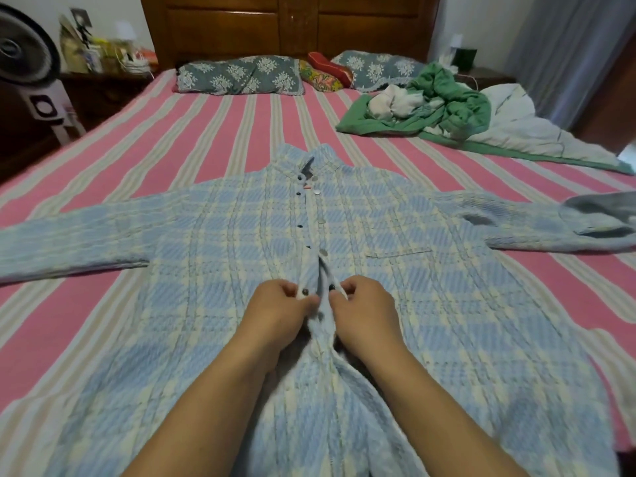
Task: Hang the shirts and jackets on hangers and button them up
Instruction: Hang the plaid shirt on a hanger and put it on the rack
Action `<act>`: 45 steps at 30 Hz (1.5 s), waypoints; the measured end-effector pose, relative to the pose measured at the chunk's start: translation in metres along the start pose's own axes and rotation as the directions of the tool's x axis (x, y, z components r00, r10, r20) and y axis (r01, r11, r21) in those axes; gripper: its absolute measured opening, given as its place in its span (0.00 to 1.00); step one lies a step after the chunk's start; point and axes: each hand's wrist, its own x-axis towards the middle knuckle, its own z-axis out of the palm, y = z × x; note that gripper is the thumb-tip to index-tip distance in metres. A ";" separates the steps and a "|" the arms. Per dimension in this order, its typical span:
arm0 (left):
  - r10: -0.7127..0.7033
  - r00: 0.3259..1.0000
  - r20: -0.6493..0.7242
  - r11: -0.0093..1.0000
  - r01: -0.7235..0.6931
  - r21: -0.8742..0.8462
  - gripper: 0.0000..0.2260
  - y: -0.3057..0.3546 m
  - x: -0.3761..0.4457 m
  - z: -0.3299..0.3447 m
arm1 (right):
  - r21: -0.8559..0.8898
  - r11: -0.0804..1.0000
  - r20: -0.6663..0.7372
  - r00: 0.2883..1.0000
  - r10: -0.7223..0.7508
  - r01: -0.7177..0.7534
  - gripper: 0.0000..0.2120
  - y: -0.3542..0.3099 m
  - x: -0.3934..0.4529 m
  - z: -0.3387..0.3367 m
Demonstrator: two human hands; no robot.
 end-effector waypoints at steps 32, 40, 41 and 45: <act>-0.040 0.999 -0.003 0.984 0.039 -0.174 0.10 -0.013 -0.006 0.001 | -0.177 0.968 0.033 0.984 -0.177 0.180 0.10 -0.008 -0.014 0.010; -0.166 0.976 0.144 0.860 0.214 -0.463 0.07 -0.011 -0.005 -0.002 | -0.247 0.947 -0.021 0.976 -0.216 0.205 0.10 -0.011 -0.014 0.018; -0.169 0.975 0.142 0.864 0.216 -0.455 0.08 -0.012 -0.003 -0.002 | -0.250 0.949 -0.010 0.979 -0.202 0.193 0.10 -0.010 -0.011 0.019; -0.024 0.999 0.044 0.997 0.027 -0.071 0.11 -0.016 -0.002 0.004 | -0.252 0.957 0.112 0.986 -0.121 0.146 0.17 -0.007 0.001 0.019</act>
